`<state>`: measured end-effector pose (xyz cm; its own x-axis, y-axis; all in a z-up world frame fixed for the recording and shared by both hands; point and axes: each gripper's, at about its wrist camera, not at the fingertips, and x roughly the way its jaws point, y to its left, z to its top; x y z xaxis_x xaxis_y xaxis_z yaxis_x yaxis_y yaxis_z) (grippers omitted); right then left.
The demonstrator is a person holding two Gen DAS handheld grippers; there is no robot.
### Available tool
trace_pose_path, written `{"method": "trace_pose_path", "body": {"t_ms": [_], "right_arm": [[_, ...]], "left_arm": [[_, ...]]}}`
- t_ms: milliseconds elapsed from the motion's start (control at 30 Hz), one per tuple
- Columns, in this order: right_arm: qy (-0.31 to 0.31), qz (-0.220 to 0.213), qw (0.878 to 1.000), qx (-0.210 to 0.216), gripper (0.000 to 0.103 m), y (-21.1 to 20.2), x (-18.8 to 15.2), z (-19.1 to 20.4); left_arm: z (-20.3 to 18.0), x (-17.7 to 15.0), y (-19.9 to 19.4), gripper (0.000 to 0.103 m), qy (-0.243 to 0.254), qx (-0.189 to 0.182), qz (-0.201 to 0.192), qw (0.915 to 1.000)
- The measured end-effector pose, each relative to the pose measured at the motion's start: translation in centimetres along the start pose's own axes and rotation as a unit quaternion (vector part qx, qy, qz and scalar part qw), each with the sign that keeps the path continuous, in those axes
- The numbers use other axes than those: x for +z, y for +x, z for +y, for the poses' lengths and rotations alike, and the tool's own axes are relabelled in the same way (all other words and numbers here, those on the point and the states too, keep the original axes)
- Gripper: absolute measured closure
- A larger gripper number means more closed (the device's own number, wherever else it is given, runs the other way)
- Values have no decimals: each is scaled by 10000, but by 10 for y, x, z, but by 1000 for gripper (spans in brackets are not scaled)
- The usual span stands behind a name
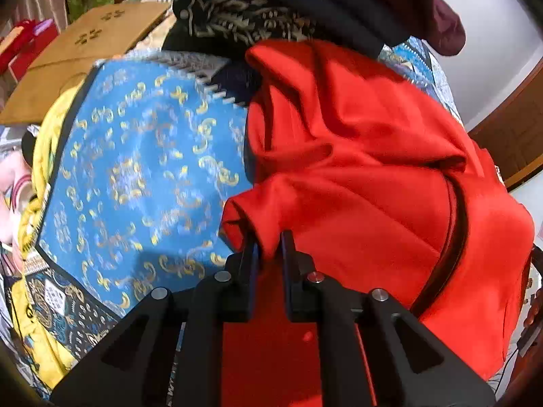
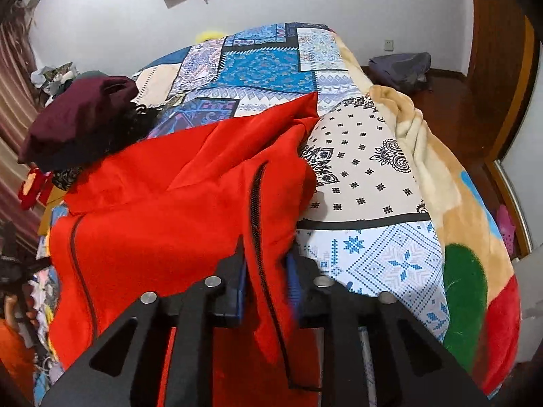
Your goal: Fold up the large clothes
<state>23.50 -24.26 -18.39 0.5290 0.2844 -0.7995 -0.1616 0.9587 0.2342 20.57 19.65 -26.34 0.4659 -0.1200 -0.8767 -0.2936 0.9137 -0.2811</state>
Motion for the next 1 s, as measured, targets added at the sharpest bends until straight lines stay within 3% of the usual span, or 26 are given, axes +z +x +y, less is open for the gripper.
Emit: {"method": "trace_pose_path", "body": {"t_ms": [33, 133, 200, 300, 600, 700, 800, 867, 933, 967, 1000], "right_arm": [[26, 97, 9999, 9, 74, -4, 1, -2], [60, 261, 9996, 2, 70, -17, 1, -8], [63, 215, 9997, -50, 69, -28, -3, -12], [108, 182, 9998, -72, 60, -37, -9, -18], [370, 637, 9972, 134, 56, -38, -54, -23], [422, 758, 9961, 191, 55, -34, -73, -19], [465, 564, 9971, 196, 51, -37, -85, -14], [450, 491, 9976, 182, 51, -37, -90, -11], [500, 430, 9976, 189, 59, -37, -92, -8], [516, 393, 9977, 195, 64, -38, -93, -7], [515, 353, 9978, 217, 78, -39, -93, -4]], "left_arm": [[1, -1, -2, 93, 10, -47, 25, 10000], [9, -2, -19, 75, 26, -116, 21, 9999], [17, -5, -35, 58, 13, -134, -115, 9998], [29, -13, -51, 46, -51, -98, -196, 9997], [57, -74, -24, 46, -589, -508, 798, 9938], [55, -87, -24, 45, -634, -528, 640, 9945], [45, -93, -26, 45, -619, -773, 688, 9927], [38, -95, -26, 45, -574, -912, 718, 9916], [32, -93, -27, 55, -522, -963, 712, 9914], [28, -93, -28, 72, -509, -1021, 713, 9909], [22, -90, -27, 93, -519, -1065, 711, 9904]]}}
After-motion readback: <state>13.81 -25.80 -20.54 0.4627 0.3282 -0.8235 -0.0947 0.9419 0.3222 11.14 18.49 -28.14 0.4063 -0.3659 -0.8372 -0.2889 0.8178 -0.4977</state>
